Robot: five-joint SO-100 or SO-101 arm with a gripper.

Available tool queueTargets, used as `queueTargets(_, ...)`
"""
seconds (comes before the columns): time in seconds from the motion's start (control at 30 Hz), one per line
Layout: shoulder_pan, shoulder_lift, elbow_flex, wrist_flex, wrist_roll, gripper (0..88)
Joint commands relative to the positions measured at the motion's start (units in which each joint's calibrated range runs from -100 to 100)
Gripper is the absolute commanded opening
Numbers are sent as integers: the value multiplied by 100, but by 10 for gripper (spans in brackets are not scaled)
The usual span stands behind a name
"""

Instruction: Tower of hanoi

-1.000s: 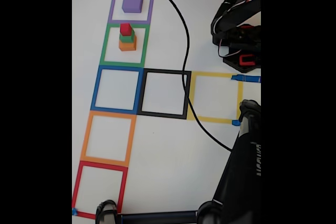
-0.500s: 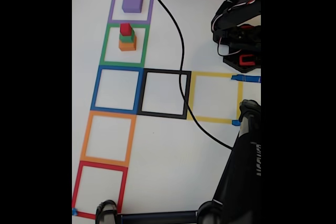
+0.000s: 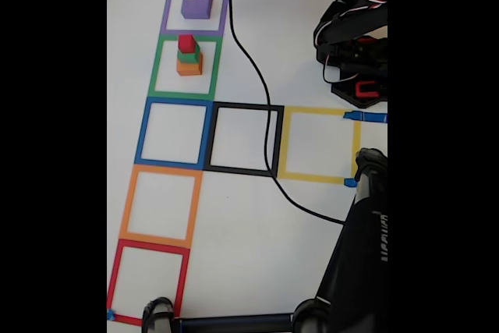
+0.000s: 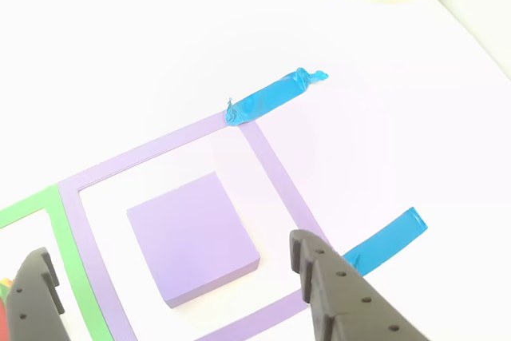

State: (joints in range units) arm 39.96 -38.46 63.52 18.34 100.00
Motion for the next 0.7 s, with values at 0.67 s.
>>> queueTargets(0.67,337,3801,229,-5356,0,445)
